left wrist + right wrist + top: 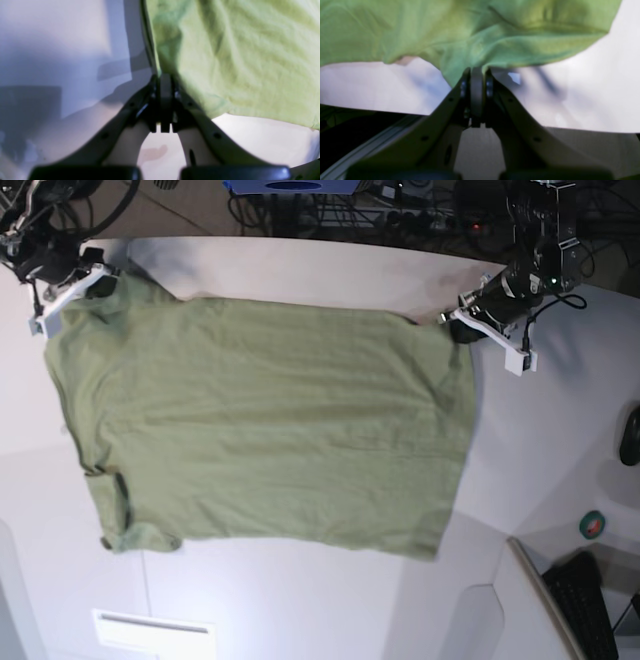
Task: Layout the t-shirt on the table in an organized manner, then fold the t-shirt properly
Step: 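Hold the shirt's shoulders taut with both grippers, then lower the shoulders onto the table and open both grippers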
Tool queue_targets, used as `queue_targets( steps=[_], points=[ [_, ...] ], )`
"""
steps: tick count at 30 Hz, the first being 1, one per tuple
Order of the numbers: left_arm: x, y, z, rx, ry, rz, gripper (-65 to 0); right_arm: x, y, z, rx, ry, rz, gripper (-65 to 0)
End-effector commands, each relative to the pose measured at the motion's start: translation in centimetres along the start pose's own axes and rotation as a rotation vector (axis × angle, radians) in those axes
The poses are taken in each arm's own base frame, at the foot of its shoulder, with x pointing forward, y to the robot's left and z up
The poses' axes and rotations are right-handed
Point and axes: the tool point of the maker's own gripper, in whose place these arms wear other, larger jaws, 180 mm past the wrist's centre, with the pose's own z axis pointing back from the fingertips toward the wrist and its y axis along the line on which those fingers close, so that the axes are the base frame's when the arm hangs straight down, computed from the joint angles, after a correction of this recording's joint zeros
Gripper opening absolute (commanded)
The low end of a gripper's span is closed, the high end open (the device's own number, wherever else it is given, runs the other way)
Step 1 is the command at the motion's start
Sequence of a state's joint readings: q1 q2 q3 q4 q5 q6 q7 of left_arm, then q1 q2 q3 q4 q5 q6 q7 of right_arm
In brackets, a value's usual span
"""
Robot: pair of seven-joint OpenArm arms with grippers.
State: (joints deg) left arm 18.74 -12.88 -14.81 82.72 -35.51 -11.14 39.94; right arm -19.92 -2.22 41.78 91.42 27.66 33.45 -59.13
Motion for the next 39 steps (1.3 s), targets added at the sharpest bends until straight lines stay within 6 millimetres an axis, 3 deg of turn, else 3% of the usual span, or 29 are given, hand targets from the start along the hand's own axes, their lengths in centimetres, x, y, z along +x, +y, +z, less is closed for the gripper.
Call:
queue_targets(
  steps=[1, 15, 26, 33, 39],
  points=[
    [1.1, 0.0, 0.3, -0.005, -0.029, -0.016, -65.0, 0.7, -0.1, 0.4, -0.001, -0.03, 0.002, -65.0],
    [1.0, 0.0, 0.4, -0.006, -0.028, -0.014, -65.0, 0.5, -0.1, 0.4, -0.002, -0.026, 0.0, -65.0],
    [0.9, 0.1, 0.5, -0.003, -0.027, -0.019, -65.0, -2.5, 0.3, 0.3, 0.008, 0.023, -0.035, -65.0],
    [-0.9, 1.7, 1.4, 0.028, 0.018, -0.034, -65.0, -2.1, -0.6, 0.7, -0.015, 0.003, -0.061, -65.0],
    [-1.1, 2.3, 1.8, 0.04, 0.028, -0.046, -65.0, -2.5, -1.0, 0.9, -0.025, 0.012, -0.07, -65.0]
  ],
)
